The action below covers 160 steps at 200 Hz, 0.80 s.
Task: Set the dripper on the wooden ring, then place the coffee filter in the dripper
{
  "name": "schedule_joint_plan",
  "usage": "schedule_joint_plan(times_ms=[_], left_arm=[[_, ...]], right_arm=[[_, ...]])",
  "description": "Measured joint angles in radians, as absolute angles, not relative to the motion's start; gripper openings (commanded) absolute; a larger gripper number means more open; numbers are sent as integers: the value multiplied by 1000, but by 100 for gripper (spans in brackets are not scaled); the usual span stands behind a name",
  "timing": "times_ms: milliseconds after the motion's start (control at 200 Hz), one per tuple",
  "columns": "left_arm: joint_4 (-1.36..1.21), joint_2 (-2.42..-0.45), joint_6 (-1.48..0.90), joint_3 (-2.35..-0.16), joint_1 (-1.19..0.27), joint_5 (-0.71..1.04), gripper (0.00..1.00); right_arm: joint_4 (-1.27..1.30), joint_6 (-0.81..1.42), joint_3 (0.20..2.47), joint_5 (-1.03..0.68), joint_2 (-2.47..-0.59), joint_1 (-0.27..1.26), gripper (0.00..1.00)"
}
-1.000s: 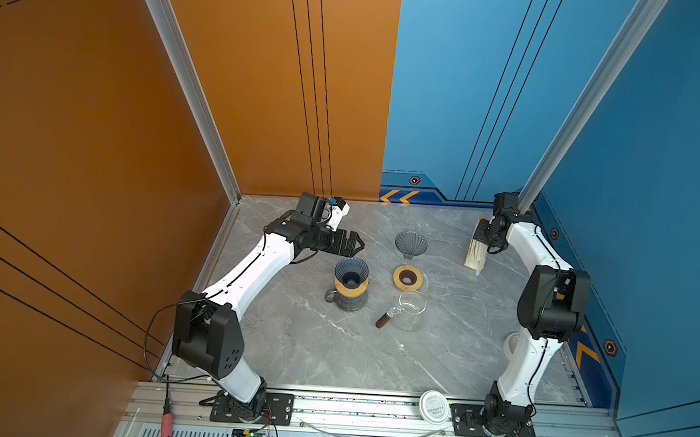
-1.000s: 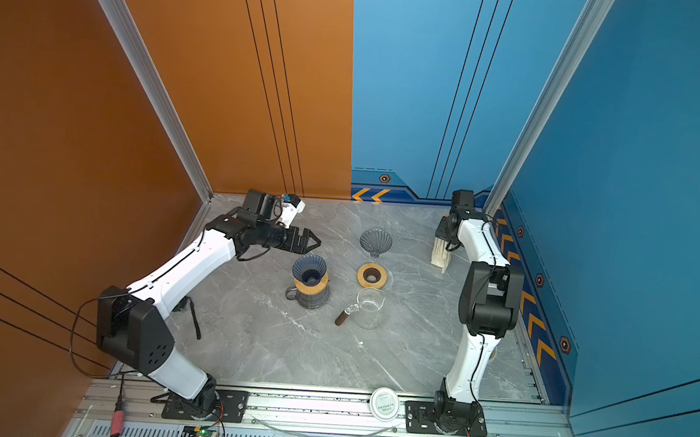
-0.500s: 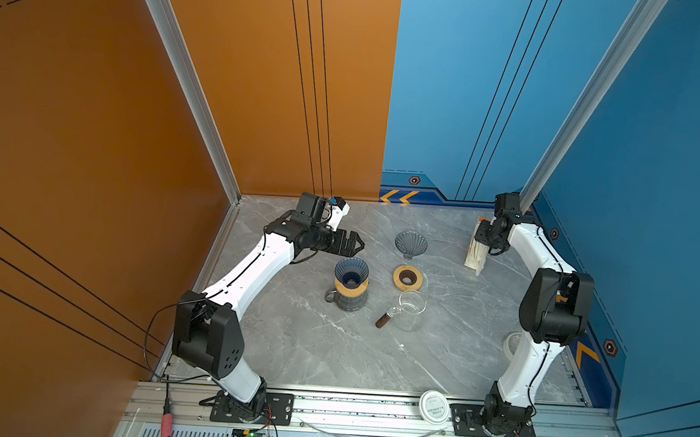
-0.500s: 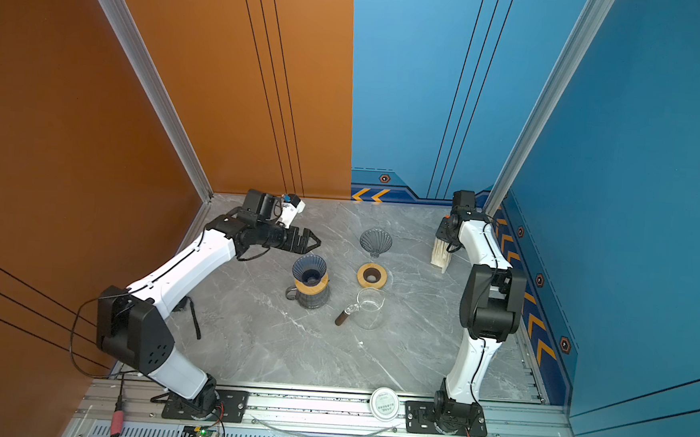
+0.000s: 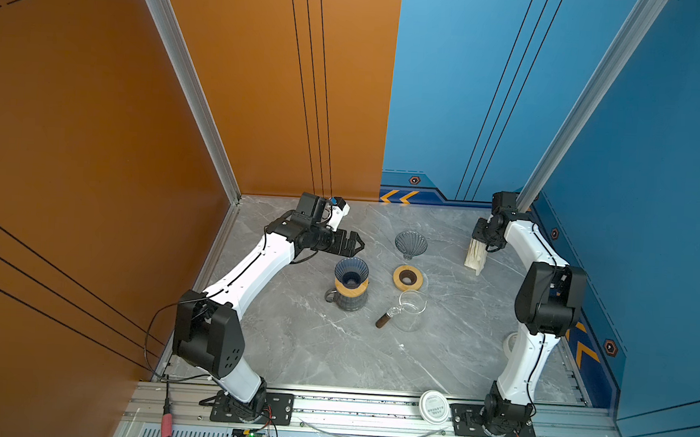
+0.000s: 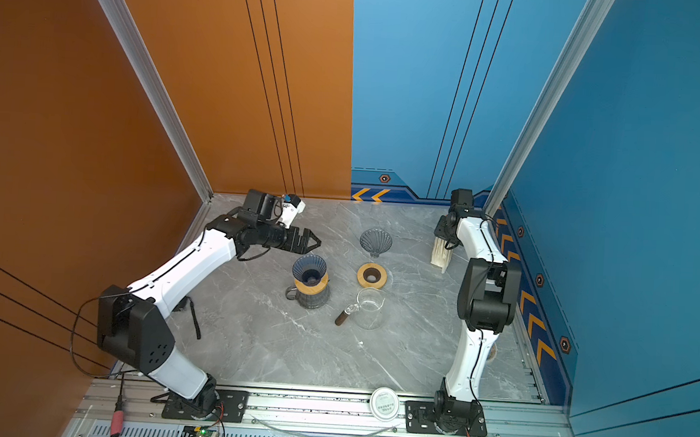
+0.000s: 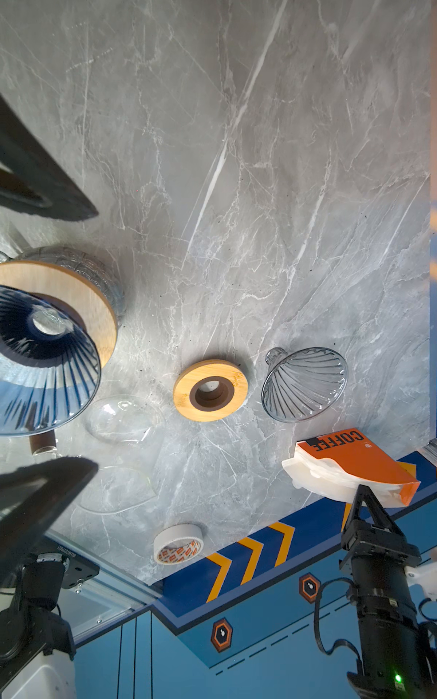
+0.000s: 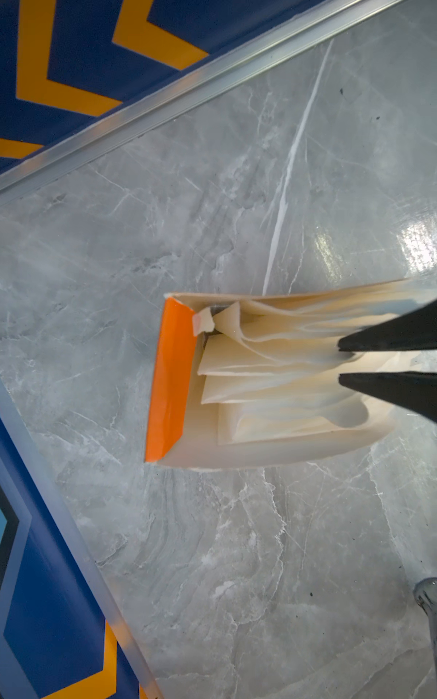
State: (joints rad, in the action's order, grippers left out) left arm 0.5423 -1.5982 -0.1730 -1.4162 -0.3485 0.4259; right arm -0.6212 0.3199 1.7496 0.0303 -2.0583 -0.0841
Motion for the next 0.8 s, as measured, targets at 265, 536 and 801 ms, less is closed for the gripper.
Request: schedule_joint_plan(times_ms=[265,536,801], left_arm=[[542,-1599,-173,-1416,-348,426,98],[542,-1599,-173,-1416,-349,426,98],[542,-1599,-173,-1416,-352,426,98]], right_arm=[[-621,319,1773,38,-2076,-84,11],[-622,320,1773,49,-2118,-84,8],[-621,319,1773,50,-2118,-84,0]])
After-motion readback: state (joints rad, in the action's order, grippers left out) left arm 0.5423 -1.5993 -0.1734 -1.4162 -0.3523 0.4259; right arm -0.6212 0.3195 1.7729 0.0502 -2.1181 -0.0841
